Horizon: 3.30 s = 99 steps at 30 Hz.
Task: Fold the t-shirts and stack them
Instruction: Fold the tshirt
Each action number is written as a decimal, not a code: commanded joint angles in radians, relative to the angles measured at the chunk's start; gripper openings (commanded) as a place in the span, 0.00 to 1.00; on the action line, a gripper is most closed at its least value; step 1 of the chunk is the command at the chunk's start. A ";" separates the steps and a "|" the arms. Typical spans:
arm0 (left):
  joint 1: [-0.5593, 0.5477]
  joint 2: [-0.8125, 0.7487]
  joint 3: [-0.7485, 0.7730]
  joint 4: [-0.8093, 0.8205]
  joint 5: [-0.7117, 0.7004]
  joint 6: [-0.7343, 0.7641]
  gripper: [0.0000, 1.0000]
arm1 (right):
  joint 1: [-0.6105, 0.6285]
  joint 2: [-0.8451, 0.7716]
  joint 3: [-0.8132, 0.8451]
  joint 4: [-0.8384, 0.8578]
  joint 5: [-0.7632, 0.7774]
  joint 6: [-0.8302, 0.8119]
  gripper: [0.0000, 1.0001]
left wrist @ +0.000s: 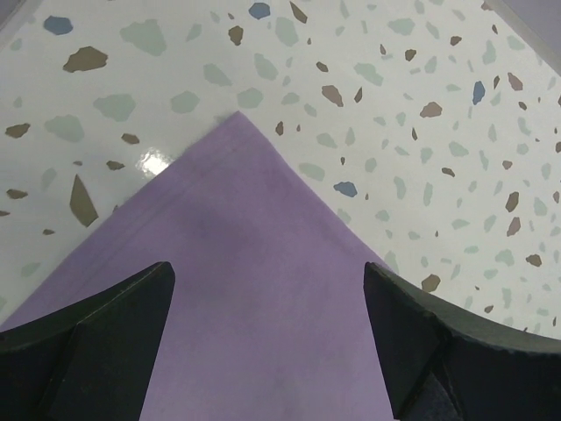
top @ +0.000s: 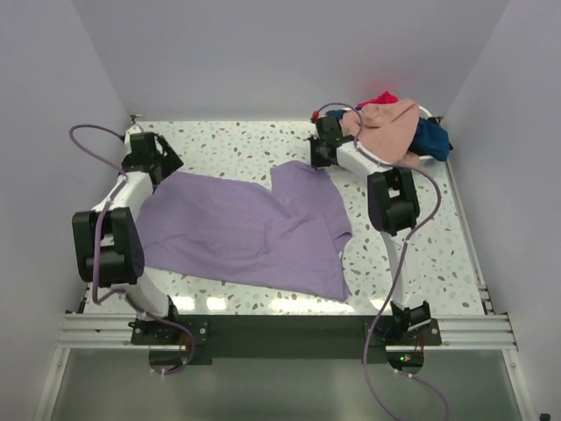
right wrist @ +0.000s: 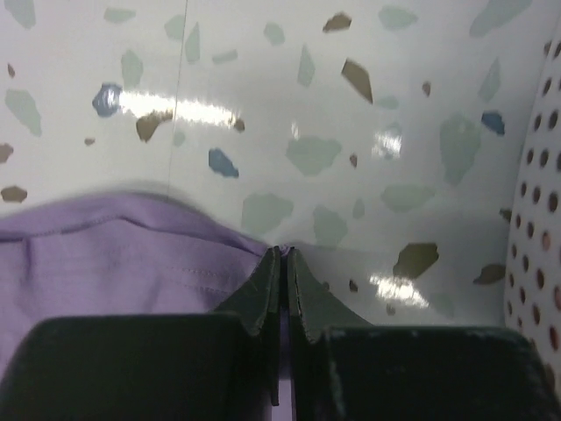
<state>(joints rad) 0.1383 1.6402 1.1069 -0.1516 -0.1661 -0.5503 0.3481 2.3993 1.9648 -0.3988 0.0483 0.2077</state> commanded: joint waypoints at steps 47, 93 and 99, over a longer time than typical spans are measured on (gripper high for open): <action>-0.184 0.650 0.716 -0.589 -0.598 -0.666 0.74 | -0.011 -0.365 -0.452 0.219 -0.330 0.113 0.00; -0.203 0.574 0.564 -0.492 -0.684 -0.804 0.06 | -0.052 -0.384 -0.474 0.206 -0.392 0.113 0.00; -0.203 0.445 0.391 -0.260 -0.670 -0.639 0.00 | -0.052 -0.483 -0.504 0.181 -0.375 0.091 0.00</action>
<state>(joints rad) -0.0605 2.1777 1.5566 -0.5816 -0.8139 -1.3064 0.3004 2.0388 1.4685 -0.2146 -0.3309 0.3229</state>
